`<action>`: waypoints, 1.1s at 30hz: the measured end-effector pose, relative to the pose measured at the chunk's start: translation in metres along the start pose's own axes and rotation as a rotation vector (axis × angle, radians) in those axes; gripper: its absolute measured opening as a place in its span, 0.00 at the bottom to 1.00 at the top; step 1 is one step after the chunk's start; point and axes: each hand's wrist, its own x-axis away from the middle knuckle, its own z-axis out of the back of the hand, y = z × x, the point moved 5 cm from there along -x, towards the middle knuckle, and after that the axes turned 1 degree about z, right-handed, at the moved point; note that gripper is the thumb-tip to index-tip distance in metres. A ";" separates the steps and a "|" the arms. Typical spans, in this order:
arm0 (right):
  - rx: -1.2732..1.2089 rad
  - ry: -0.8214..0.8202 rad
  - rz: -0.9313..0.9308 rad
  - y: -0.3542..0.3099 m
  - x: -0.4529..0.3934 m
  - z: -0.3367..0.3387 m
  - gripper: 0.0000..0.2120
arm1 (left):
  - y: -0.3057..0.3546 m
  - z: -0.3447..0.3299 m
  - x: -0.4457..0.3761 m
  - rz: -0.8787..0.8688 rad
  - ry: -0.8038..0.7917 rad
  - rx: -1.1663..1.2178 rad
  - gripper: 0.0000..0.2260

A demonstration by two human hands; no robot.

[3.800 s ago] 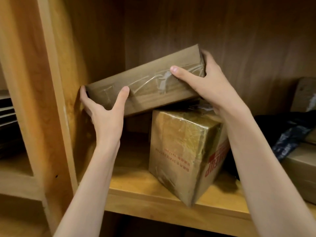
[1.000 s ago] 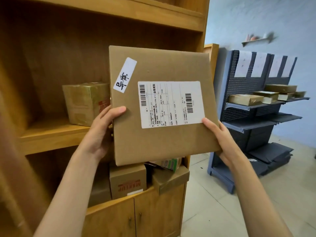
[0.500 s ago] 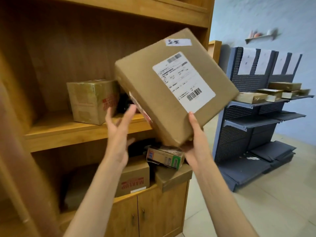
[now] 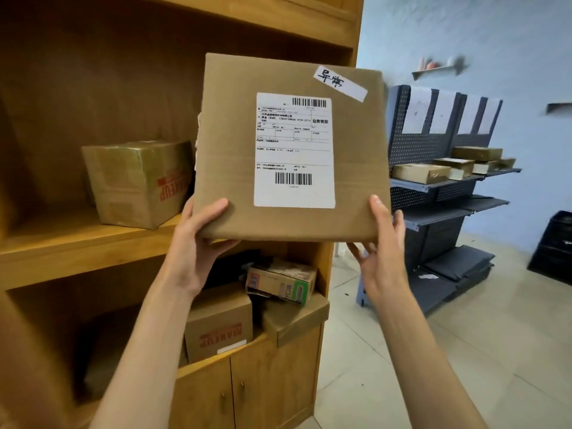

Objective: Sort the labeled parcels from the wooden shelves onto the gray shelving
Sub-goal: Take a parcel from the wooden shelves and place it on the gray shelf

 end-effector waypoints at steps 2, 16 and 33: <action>0.125 -0.101 0.013 -0.007 0.000 0.002 0.31 | 0.003 0.005 -0.003 -0.004 0.001 0.016 0.27; 0.211 -0.012 0.140 -0.015 0.018 0.040 0.33 | -0.021 -0.028 -0.009 -0.078 -0.050 0.047 0.22; 0.318 0.308 0.369 -0.085 0.012 0.183 0.27 | -0.129 -0.179 -0.023 0.094 -0.352 0.079 0.30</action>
